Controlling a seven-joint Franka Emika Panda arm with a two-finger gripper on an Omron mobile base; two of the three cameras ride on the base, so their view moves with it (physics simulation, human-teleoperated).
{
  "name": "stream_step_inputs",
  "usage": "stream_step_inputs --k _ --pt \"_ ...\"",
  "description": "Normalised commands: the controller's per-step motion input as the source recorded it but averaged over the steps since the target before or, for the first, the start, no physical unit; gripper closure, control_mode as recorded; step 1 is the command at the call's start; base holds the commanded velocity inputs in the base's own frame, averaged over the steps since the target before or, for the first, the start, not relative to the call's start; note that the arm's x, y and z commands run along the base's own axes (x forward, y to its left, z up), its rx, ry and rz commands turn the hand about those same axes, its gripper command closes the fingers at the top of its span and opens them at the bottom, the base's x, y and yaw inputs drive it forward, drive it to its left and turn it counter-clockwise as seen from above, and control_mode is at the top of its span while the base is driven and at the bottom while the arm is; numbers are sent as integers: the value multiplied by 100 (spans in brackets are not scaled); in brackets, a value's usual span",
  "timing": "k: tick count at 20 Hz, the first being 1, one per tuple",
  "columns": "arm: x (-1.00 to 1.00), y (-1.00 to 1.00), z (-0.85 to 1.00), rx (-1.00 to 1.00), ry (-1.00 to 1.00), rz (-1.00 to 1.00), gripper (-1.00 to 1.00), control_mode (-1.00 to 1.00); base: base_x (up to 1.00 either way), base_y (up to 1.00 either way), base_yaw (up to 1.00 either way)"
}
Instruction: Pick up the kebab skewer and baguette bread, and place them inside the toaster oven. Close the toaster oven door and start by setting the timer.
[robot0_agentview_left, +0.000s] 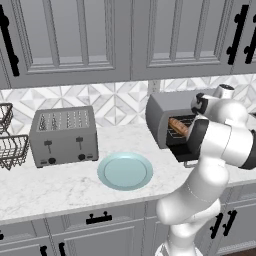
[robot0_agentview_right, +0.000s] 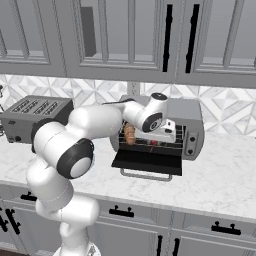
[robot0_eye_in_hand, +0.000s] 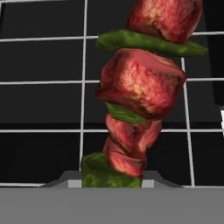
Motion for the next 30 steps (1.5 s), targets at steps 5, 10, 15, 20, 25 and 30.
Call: stream_step_inputs --k 5,10,15,20,25,30 --pt "1 3 0 0 -5 4 -100 -100 0 0 0" --pt "15 18 0 0 -2 2 -100 -100 0 0 0" --pt "19 5 0 0 0 3 -100 -100 0 0 0" --pt "-1 -3 8 0 0 1 -100 -100 0 0 0" --pt "-57 -12 5 -1 -1 0 -100 -100 0 0 0" --pt "-63 -10 1 0 0 0 -100 -100 0 0 0"
